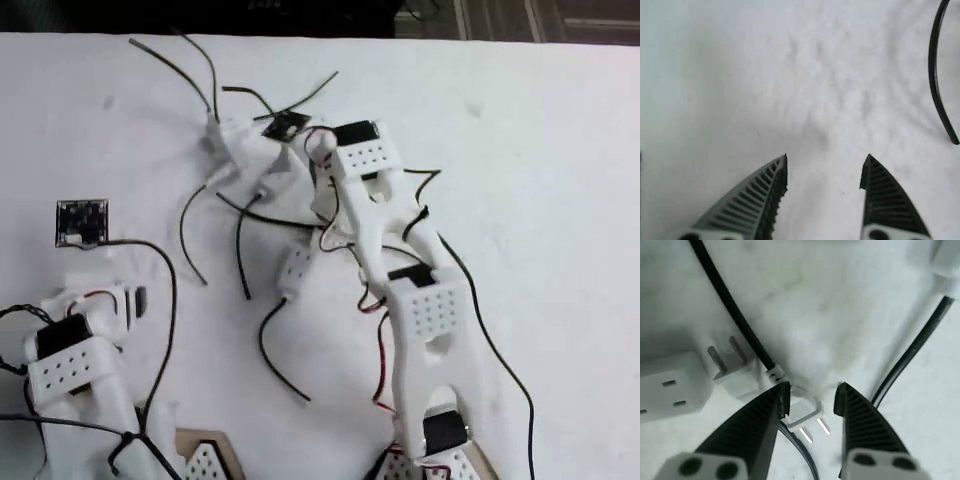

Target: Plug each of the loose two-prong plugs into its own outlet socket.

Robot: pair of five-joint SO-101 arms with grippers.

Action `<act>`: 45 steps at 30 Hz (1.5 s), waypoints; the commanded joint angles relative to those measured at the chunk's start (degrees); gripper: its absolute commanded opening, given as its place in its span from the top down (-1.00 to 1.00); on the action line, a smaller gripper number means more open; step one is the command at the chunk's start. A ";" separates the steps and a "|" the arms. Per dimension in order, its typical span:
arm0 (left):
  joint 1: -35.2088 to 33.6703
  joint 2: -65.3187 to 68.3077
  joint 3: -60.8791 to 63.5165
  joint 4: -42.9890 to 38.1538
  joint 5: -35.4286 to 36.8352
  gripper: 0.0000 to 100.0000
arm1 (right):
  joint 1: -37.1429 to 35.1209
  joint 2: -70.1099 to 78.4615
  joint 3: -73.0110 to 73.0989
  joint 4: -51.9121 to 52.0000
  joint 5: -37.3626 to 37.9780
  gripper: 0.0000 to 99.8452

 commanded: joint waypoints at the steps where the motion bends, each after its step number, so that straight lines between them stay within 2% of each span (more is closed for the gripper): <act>1: 0.40 -1.27 -0.26 -0.88 -0.44 0.52 | 1.63 2.51 -6.77 4.35 0.79 0.70; 7: 0.40 -1.27 -0.26 -0.88 -0.44 0.52 | 1.19 9.01 -12.57 13.85 0.79 0.70; 14: 0.40 -1.19 -0.26 -0.88 -0.44 0.52 | 0.84 10.24 -8.53 14.29 0.53 0.71; 16: 0.40 -1.19 -0.26 -0.88 -0.44 0.52 | 0.84 10.24 -8.26 14.29 0.44 0.79; 18: 0.40 -1.19 -0.26 -0.88 -0.44 0.52 | 0.84 10.24 -8.26 14.29 0.44 0.96; 22: 0.40 -1.19 -0.26 -0.88 -0.44 0.52 | 1.89 7.69 -7.30 14.37 0.18 0.97; 29: 0.57 -1.19 -0.26 -0.88 -0.44 0.52 | 4.09 -7.96 0.00 14.37 -4.57 0.97; 39: 0.66 -1.19 -0.26 -0.88 -0.44 0.52 | 4.09 -36.44 27.87 13.93 -8.62 0.97; 45: 0.66 -1.19 -0.26 -0.88 -0.44 0.52 | 9.19 -47.69 40.70 10.24 -8.26 0.97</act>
